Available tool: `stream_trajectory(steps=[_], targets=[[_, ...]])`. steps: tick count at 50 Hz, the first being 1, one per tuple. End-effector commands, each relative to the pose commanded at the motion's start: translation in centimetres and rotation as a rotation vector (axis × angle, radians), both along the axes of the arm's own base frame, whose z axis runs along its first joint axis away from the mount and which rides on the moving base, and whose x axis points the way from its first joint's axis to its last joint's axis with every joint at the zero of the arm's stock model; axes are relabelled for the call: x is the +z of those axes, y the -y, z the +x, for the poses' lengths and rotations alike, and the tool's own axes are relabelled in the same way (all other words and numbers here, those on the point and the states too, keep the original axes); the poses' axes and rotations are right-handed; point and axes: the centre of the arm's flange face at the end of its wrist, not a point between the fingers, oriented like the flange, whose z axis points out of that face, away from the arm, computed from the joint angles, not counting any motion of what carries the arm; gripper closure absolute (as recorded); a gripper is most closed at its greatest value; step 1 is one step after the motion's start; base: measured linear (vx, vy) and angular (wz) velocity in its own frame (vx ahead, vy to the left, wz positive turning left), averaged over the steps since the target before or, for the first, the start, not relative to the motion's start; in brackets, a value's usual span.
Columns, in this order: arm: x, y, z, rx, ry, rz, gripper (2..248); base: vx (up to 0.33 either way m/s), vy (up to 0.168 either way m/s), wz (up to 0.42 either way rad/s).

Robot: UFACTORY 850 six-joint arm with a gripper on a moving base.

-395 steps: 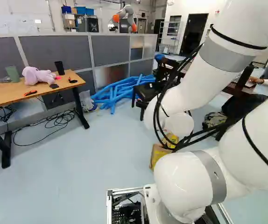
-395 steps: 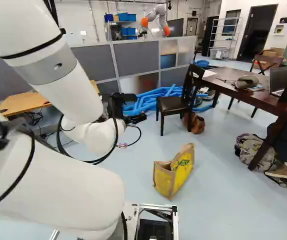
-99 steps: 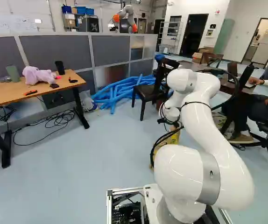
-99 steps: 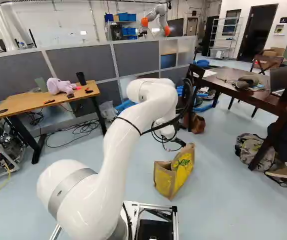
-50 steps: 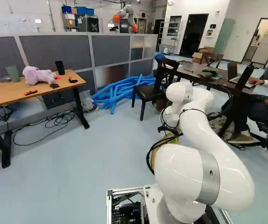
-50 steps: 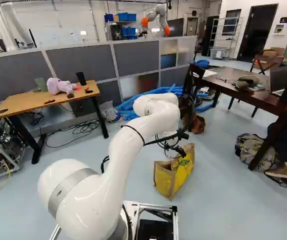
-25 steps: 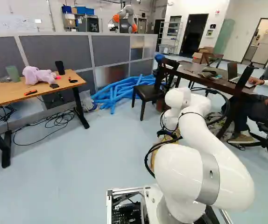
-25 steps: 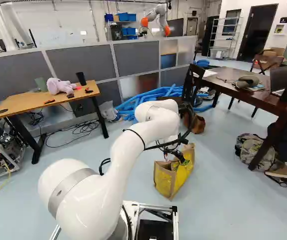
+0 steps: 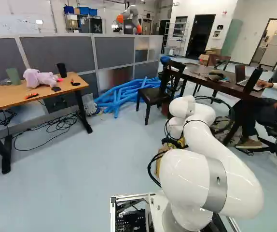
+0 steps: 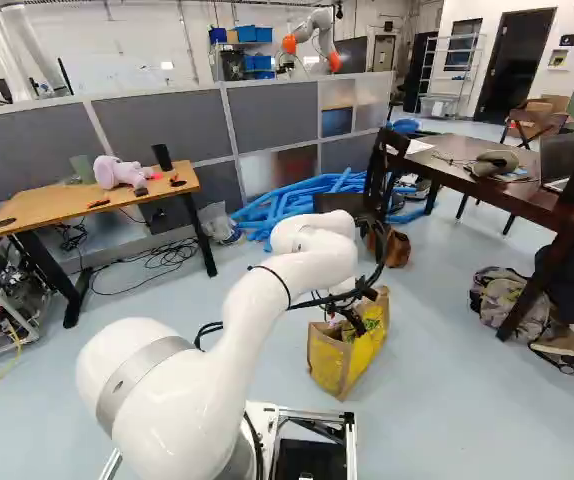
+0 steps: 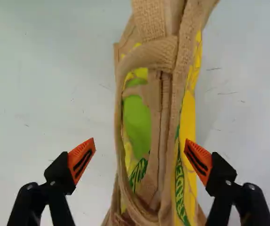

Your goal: Pick up the bag on the ground and place it on the table

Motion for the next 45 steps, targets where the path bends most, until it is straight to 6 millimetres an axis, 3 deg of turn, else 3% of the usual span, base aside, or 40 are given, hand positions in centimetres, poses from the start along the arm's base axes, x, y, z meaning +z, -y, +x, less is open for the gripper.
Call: stream_trajectory(steps=[19,20,25,26,30,31,35,36,40,41,45], targets=[[-2.8,-0.1,-0.2,-0.010,0.005,-0.001,3,0.000,0.000,0.000],[-2.9,-0.1,-0.2,-0.010,0.005,-0.001,13,0.000,0.000,0.000],[-3.2,-0.1,-0.3,-0.010,0.006,-0.001,13,0.000,0.000,0.000],[-3.2,-0.1,-0.3,-0.010,0.006,-0.001,50,0.000,0.000,0.000],[-3.3,-0.1,-0.3,-0.010,0.006,-0.001,50,0.000,0.000,0.000],[-3.3,-0.1,-0.3,-0.010,0.006,-0.001,87,0.000,0.000,0.000],[-3.3,-0.1,-0.3,-0.010,0.006,-0.001,87,0.000,0.000,0.000],[-3.3,-0.1,-0.3,-0.010,0.006,-0.001,124,0.000,0.000,0.000],[-3.3,-0.1,-0.3,-0.010,0.006,-0.001,124,0.000,0.000,0.000],[-3.3,-0.1,-0.3,-0.010,0.006,-0.001,162,0.000,0.000,0.000],[-3.3,-0.1,-0.3,-0.010,0.006,-0.001,162,0.000,0.000,0.000]])
